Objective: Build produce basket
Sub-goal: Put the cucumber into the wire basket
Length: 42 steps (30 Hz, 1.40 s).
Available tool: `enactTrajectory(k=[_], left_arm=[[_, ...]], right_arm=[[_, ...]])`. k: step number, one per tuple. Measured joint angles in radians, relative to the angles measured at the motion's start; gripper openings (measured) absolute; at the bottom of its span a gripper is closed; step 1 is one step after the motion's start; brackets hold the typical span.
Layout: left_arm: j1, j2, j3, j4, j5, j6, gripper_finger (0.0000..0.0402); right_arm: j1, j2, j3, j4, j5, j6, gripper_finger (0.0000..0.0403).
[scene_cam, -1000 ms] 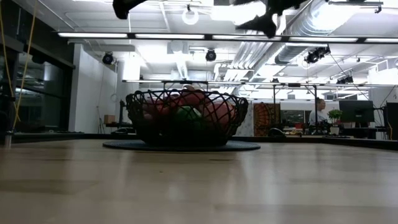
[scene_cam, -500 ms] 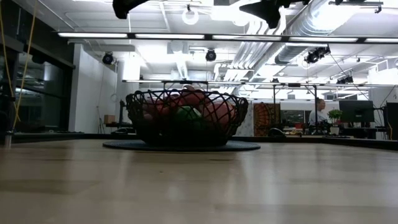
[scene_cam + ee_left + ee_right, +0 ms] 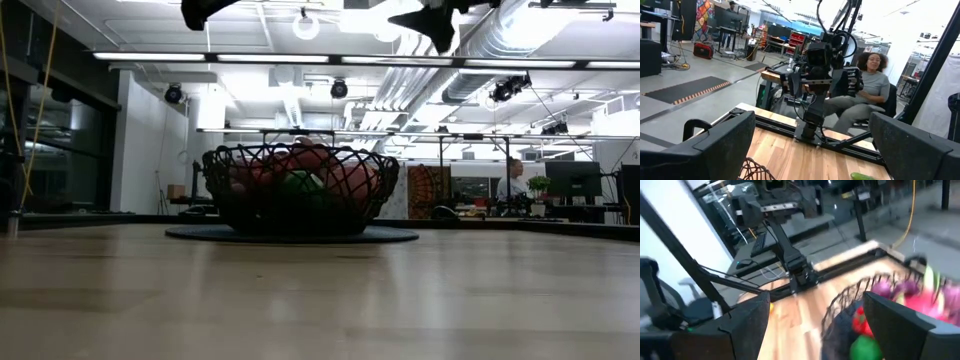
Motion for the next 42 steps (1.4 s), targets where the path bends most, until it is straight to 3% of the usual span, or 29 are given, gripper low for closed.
enactTrajectory(k=[5, 10, 13, 16, 22, 26, 33, 42], left_arm=[[0.000, 0.000, 0.000, 0.000, 0.000, -0.001, 0.0378], [0.000, 0.000, 0.000, 0.000, 0.000, -0.001, 0.0378], [0.000, 0.000, 0.000, 0.000, 0.000, -0.001, 0.0378], [0.000, 0.000, 0.000, 0.000, 0.004, -0.001, 0.0378], [0.000, 0.000, 0.000, -0.009, 0.004, 0.011, 0.0378], [0.000, 0.000, 0.000, -0.038, 0.004, 0.044, 0.0378], [0.000, 0.000, 0.000, -0.054, 0.004, 0.056, 0.0378], [0.002, 0.000, 0.000, -0.051, 0.003, 0.139, 0.0378]], right_arm=[[0.007, 0.000, 0.001, -0.200, -0.065, 0.295, 0.0307], [0.106, 0.000, 0.001, -0.628, -0.219, 0.711, 0.0307], [0.250, 0.001, 0.001, -0.874, -0.244, 0.953, 0.0307], [0.440, 0.003, 0.001, -1.013, -0.251, 1.268, 0.0307], [0.795, 0.098, 0.001, -0.918, -0.241, 1.911, 0.0307], [0.863, 0.244, 0.001, -0.802, -0.290, 1.968, 0.0307], [0.816, 0.465, -0.001, -0.585, -0.295, 1.955, 0.0307], [0.800, 0.594, -0.001, -0.594, -0.305, 1.952, 0.0307]])
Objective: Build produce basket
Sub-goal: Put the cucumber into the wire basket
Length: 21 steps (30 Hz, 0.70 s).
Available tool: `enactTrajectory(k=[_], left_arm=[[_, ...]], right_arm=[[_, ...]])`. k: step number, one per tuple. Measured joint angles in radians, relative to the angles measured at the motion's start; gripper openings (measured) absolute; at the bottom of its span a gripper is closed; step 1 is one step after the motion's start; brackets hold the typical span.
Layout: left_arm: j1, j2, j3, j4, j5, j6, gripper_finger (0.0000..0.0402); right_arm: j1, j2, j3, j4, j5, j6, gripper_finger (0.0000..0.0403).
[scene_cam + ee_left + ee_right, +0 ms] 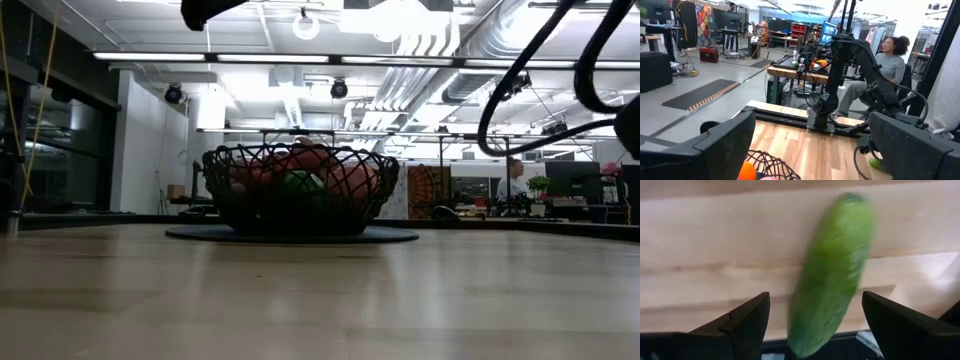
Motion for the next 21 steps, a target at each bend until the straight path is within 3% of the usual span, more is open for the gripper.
enactTrajectory(k=[21], left_arm=[[0.002, 0.000, 0.000, 0.006, -0.003, 0.007, 0.0378]], right_arm=[[-0.060, 0.030, 0.000, -0.094, 0.041, -0.034, 0.0307]])
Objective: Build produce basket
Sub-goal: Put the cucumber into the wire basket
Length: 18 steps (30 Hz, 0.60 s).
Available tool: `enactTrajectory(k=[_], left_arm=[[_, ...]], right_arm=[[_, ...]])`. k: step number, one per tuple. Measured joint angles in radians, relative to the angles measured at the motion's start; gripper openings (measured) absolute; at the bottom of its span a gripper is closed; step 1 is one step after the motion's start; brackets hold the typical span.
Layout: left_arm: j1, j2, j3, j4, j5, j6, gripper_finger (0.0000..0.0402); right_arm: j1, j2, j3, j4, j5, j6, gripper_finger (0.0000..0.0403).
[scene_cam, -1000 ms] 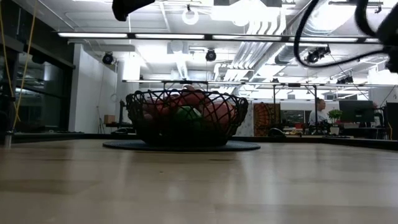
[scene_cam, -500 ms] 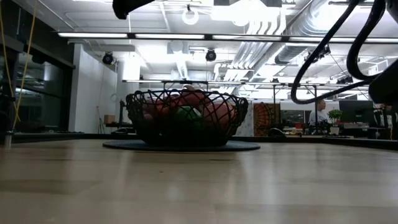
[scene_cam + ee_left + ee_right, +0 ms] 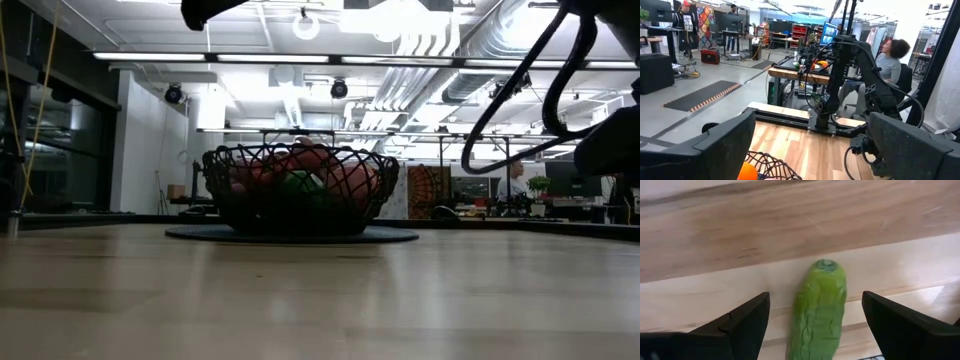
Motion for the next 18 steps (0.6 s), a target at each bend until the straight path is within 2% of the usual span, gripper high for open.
enactTrajectory(k=[7, 12, 18], left_arm=[[0.000, 0.000, 0.000, 0.000, 0.000, -0.007, 0.0378], [0.000, 0.000, 0.000, 0.000, 0.000, -0.007, 0.0378], [0.000, 0.000, 0.000, 0.000, 0.000, -0.007, 0.0378]], right_arm=[[0.018, 0.024, -0.001, -0.005, -0.095, 0.012, 0.0307], [0.030, 0.064, 0.002, 0.110, -0.115, 0.023, 0.0307], [0.034, 0.070, 0.003, 0.105, -0.113, 0.016, 0.0302]])
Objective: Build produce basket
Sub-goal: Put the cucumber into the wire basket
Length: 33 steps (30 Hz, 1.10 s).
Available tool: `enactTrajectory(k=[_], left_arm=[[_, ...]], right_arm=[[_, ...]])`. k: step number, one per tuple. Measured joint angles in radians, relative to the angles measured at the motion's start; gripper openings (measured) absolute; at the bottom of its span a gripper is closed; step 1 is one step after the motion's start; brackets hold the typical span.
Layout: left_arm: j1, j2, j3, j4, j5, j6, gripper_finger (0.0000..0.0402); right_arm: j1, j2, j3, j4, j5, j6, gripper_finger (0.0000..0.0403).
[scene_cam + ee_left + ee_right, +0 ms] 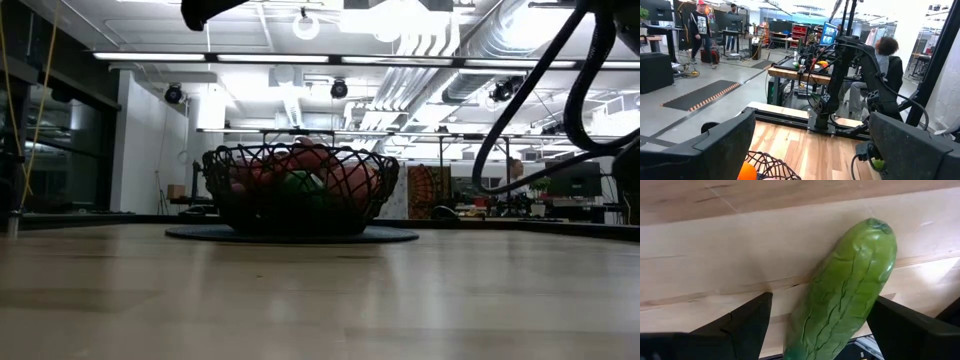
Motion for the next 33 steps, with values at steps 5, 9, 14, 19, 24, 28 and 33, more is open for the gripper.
enactTrajectory(k=[5, 9, 14, 19, 24, 28, 33], left_arm=[[0.000, 0.000, 0.000, 0.000, 0.000, 0.000, 0.0378], [0.000, 0.000, 0.000, 0.000, 0.000, 0.000, 0.0378], [0.000, 0.000, 0.000, 0.000, 0.000, 0.000, 0.0378], [0.000, 0.000, 0.000, 0.000, 0.000, 0.000, 0.0378], [0.000, 0.000, 0.000, 0.001, 0.008, -0.024, 0.0378], [0.000, 0.000, 0.000, 0.001, 0.046, -0.089, 0.0378], [0.000, 0.000, 0.000, 0.015, 0.060, -0.221, 0.0378]], right_arm=[[0.000, 0.002, 0.000, 0.001, 0.012, -0.006, 0.0245], [0.000, 0.003, -0.001, 0.008, 0.025, -0.010, 0.0171], [0.000, -0.027, -0.006, 0.014, 0.050, -0.089, 0.0101], [-0.025, -0.181, -0.005, 0.032, 0.266, -0.178, 0.0091], [-0.112, -0.363, -0.004, 0.088, 0.565, -0.399, 0.0101], [-0.263, -0.458, -0.004, 0.219, 0.647, -0.760, 0.0102], [-0.508, -0.483, -0.004, 0.575, 0.525, -1.320, 0.0102]])
